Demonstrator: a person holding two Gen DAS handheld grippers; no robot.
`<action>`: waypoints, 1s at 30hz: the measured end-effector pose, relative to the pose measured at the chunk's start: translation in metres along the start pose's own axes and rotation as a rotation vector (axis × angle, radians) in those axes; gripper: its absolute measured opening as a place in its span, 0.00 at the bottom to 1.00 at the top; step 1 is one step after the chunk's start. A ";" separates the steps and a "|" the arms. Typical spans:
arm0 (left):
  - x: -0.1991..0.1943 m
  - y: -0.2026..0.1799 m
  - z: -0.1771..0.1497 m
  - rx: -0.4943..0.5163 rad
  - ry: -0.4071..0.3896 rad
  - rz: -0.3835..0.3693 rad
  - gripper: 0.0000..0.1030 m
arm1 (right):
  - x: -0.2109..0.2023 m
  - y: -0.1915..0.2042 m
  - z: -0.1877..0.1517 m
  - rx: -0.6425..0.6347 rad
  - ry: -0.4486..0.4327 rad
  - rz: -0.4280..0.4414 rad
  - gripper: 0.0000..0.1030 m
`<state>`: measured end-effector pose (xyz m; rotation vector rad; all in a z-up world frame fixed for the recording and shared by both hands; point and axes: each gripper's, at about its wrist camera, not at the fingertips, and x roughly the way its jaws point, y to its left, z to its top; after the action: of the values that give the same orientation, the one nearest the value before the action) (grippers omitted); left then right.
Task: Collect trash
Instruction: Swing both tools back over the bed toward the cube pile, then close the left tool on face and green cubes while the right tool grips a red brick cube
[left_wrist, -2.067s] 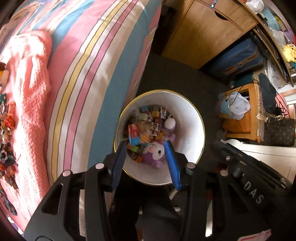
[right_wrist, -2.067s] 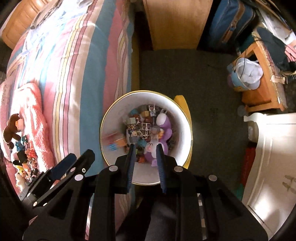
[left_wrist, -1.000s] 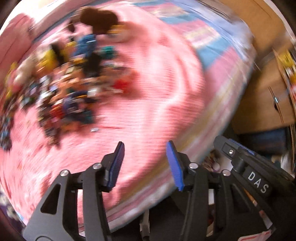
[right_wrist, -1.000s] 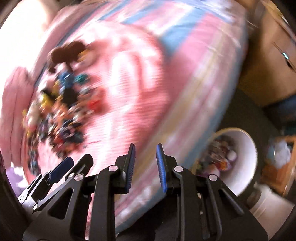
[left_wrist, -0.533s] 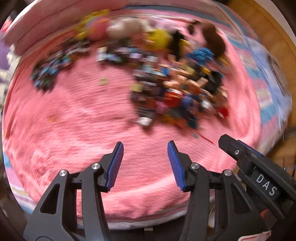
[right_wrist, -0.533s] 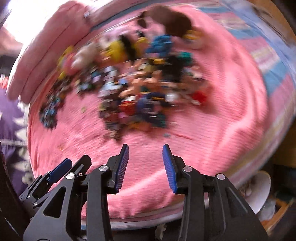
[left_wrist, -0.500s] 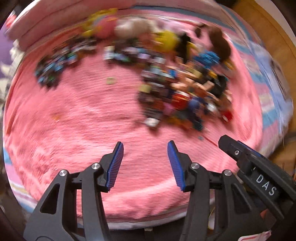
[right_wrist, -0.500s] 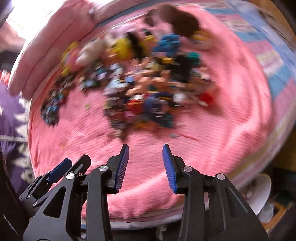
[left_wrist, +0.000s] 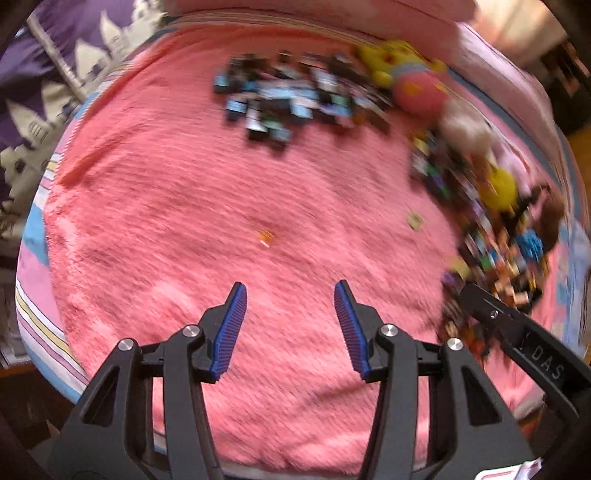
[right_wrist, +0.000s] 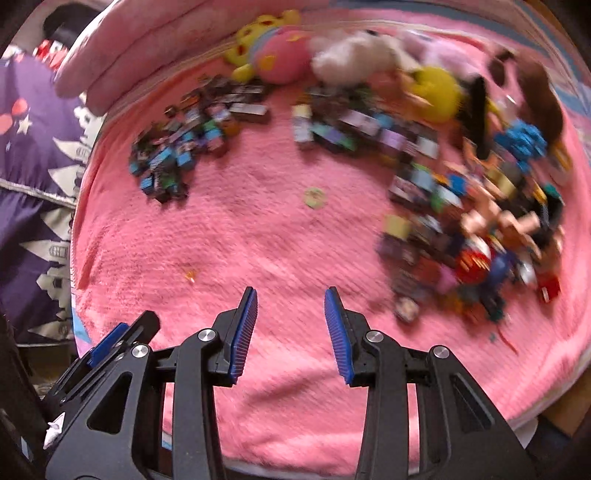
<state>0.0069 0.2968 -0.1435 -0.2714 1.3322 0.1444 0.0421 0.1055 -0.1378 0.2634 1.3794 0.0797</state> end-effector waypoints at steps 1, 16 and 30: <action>0.002 0.009 0.007 -0.020 -0.008 0.009 0.46 | 0.005 0.006 0.005 -0.009 0.002 -0.001 0.37; 0.058 0.062 0.090 -0.120 -0.051 -0.068 0.46 | 0.084 0.075 0.079 -0.085 0.031 -0.016 0.37; 0.114 0.025 0.141 -0.020 -0.021 -0.101 0.46 | 0.119 0.065 0.115 -0.042 0.041 -0.036 0.37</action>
<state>0.1587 0.3543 -0.2269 -0.3520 1.2940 0.0754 0.1839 0.1771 -0.2182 0.2028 1.4215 0.0851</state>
